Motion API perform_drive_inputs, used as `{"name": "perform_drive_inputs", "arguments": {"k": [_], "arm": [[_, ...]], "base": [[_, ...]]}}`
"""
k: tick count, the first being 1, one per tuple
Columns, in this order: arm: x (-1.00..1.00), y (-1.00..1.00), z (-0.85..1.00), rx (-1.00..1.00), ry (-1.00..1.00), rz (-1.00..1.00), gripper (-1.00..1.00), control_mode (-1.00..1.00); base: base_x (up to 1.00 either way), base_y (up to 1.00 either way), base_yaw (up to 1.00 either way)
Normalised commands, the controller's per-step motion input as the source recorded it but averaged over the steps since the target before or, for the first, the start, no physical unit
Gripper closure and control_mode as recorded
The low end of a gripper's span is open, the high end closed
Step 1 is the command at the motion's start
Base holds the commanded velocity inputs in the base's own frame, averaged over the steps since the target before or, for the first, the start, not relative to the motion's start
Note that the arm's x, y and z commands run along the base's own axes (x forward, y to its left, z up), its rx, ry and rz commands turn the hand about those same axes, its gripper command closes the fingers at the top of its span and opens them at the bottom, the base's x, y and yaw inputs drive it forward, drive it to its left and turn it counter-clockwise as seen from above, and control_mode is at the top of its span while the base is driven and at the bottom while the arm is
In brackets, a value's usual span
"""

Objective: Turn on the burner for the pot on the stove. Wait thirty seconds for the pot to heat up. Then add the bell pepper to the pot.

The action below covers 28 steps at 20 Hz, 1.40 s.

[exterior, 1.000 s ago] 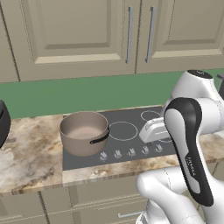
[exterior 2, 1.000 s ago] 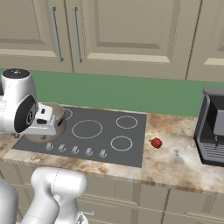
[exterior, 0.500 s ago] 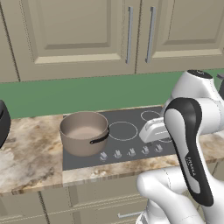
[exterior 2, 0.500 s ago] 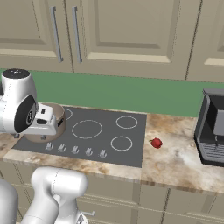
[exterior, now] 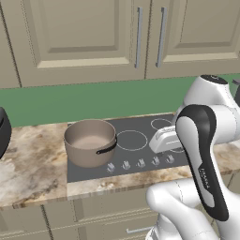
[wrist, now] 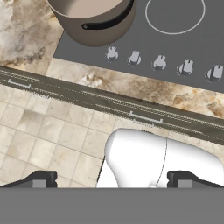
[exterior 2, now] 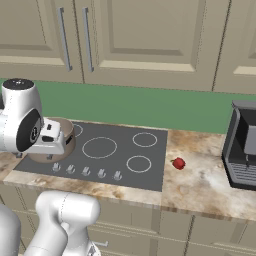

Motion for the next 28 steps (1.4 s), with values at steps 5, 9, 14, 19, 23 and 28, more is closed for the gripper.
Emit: {"name": "perform_drive_inputs", "arguments": {"k": [5,9,14,19,23,28], "arm": [[0.00,0.00,0.00,0.00,0.00,0.00,-1.00,-1.00],[0.00,0.00,0.00,0.00,0.00,0.00,-1.00,-1.00],[0.00,0.00,0.00,0.00,0.00,0.00,-1.00,-1.00],[0.00,0.00,0.00,0.00,0.00,0.00,-1.00,-1.00],[0.00,0.00,0.00,0.00,0.00,0.00,-1.00,-1.00],[0.00,0.00,0.00,0.00,0.00,0.00,-1.00,-1.00]], "base": [[0.00,0.00,0.00],[0.00,0.00,0.00],[0.00,0.00,0.00],[0.00,0.00,0.00],[0.00,0.00,0.00],[0.00,0.00,0.00]]}}
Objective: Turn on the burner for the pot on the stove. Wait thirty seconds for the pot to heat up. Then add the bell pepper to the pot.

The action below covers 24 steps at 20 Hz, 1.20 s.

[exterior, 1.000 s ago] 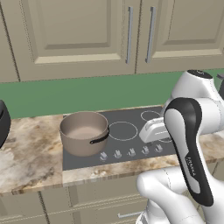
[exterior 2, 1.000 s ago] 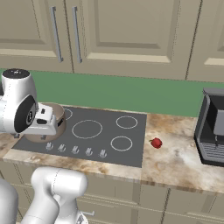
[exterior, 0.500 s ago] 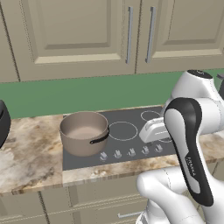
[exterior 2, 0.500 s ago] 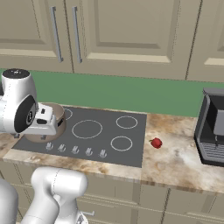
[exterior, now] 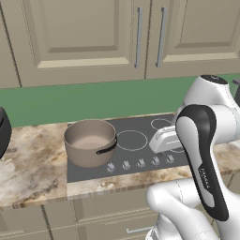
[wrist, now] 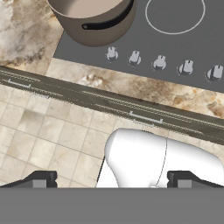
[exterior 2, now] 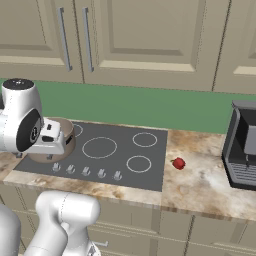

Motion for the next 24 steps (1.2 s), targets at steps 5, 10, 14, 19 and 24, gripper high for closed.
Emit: {"name": "perform_drive_inputs", "arguments": {"k": [5,10,14,19,24], "arm": [[0.00,0.00,0.00,0.00,0.00,0.00,-1.00,-1.00],[0.00,0.00,0.00,0.00,0.00,0.00,-1.00,-1.00],[0.00,0.00,0.00,0.00,0.00,0.00,-1.00,-1.00],[0.00,0.00,0.00,0.00,0.00,0.00,-1.00,-1.00],[0.00,0.00,0.00,0.00,0.00,0.00,-1.00,-1.00]], "base": [[0.00,0.00,0.00],[0.00,0.00,0.00],[0.00,0.00,0.00],[0.00,0.00,0.00],[0.00,0.00,0.00]]}}
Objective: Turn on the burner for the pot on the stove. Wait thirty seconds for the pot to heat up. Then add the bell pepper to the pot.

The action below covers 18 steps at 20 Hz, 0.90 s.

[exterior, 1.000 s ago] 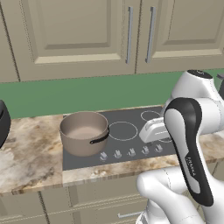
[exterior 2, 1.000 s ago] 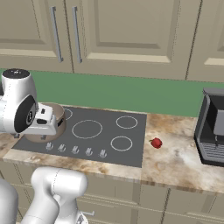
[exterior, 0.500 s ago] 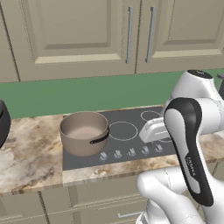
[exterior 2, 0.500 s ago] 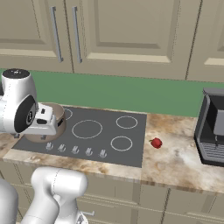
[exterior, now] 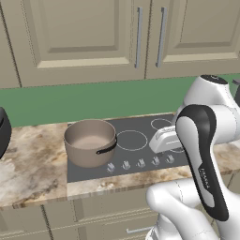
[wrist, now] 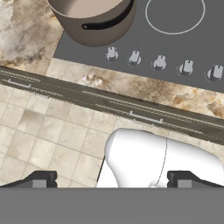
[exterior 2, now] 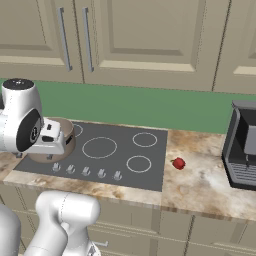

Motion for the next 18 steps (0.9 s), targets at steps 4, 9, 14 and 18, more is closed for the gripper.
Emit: {"name": "perform_drive_inputs", "arguments": {"k": [4,9,14,18], "arm": [[0.00,0.00,0.00,0.00,0.00,0.00,-1.00,-1.00],[0.00,0.00,0.00,0.00,0.00,0.00,-1.00,-1.00],[0.00,0.00,0.00,0.00,0.00,0.00,-1.00,-1.00],[0.00,0.00,0.00,0.00,0.00,0.00,-1.00,-1.00]], "base": [[0.00,0.00,0.00],[0.00,0.00,0.00],[0.00,0.00,0.00],[0.00,0.00,0.00]]}}
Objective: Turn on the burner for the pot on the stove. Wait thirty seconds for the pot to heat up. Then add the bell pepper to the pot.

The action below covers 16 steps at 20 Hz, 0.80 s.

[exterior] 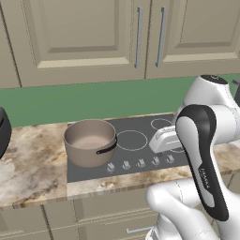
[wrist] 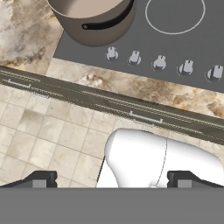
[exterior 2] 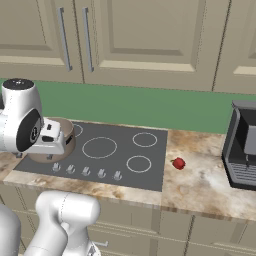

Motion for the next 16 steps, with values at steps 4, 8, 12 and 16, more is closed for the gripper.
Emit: {"name": "perform_drive_inputs", "arguments": {"k": [4,8,12,16], "arm": [[0.00,0.00,0.00,0.00,0.00,0.00,-1.00,-1.00],[0.00,0.00,0.00,0.00,0.00,0.00,-1.00,-1.00],[0.00,0.00,0.00,0.00,0.00,0.00,-1.00,-1.00],[0.00,0.00,0.00,0.00,0.00,0.00,-1.00,-1.00]], "base": [[0.00,0.00,0.00],[0.00,0.00,0.00],[0.00,0.00,0.00],[0.00,0.00,0.00]]}}
